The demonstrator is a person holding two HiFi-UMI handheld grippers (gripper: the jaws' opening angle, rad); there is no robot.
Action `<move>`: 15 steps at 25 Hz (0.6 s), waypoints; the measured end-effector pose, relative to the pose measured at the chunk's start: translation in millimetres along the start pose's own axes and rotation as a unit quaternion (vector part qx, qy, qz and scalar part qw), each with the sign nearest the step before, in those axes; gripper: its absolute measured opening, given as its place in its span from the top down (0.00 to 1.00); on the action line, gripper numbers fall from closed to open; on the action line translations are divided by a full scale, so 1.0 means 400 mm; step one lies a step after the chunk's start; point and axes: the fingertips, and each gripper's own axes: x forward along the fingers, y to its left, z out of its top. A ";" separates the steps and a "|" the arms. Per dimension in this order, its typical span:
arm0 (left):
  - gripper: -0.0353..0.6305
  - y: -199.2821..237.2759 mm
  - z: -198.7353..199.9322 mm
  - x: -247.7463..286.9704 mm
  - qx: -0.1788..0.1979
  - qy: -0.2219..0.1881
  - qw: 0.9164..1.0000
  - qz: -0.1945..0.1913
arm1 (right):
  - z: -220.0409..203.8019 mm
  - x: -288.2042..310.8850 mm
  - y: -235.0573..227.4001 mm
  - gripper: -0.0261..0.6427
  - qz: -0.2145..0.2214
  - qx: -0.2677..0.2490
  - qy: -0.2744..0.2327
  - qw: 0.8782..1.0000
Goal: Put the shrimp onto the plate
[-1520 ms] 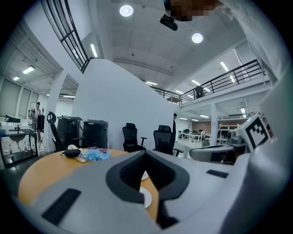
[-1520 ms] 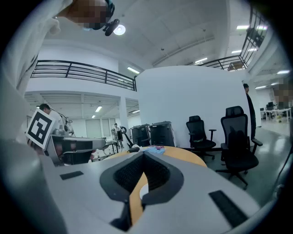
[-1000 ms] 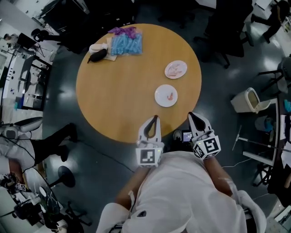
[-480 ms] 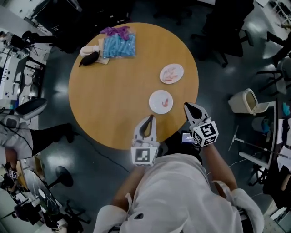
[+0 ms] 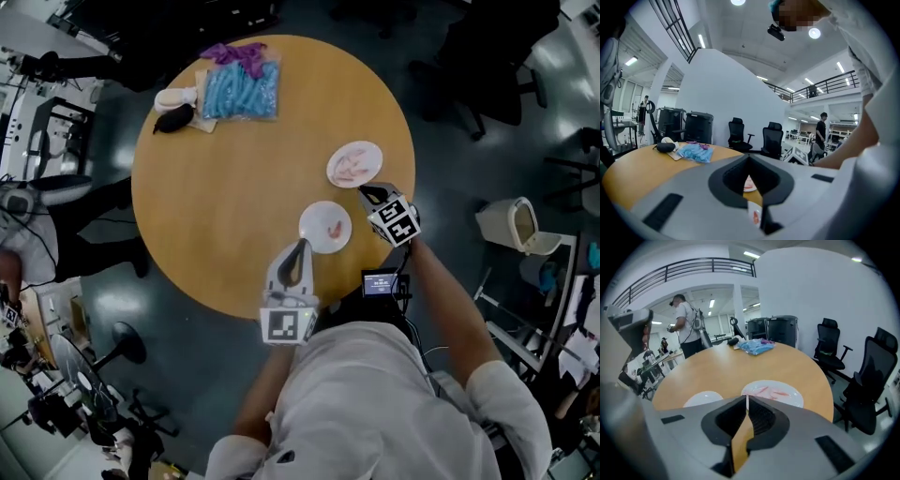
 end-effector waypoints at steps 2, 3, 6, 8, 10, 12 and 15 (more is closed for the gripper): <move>0.94 -0.004 -0.005 0.015 -0.016 0.014 1.000 -0.006 | -0.005 0.048 -0.010 0.93 0.013 -0.015 0.027 0.999; 0.94 -0.003 -0.009 0.022 -0.021 0.019 1.000 -0.008 | -0.006 0.070 -0.013 0.93 0.019 -0.020 0.040 0.999; 0.94 0.004 -0.022 0.031 -0.028 0.026 0.999 -0.015 | -0.019 0.124 -0.022 0.92 0.035 -0.031 0.080 0.996; 0.94 0.012 -0.034 0.032 -0.032 0.033 0.999 -0.019 | -0.033 0.150 -0.026 0.90 0.042 -0.042 0.104 0.993; 0.94 0.026 -0.044 0.037 -0.038 0.039 0.998 -0.018 | -0.036 0.176 -0.026 0.81 0.050 -0.059 0.122 0.989; 0.94 0.037 -0.051 0.044 -0.044 0.042 0.998 -0.017 | -0.033 0.196 -0.024 0.80 0.057 -0.078 0.135 0.986; 0.94 0.045 -0.061 0.044 -0.050 0.045 0.998 -0.019 | -0.044 0.217 -0.026 0.80 0.060 -0.090 0.155 0.982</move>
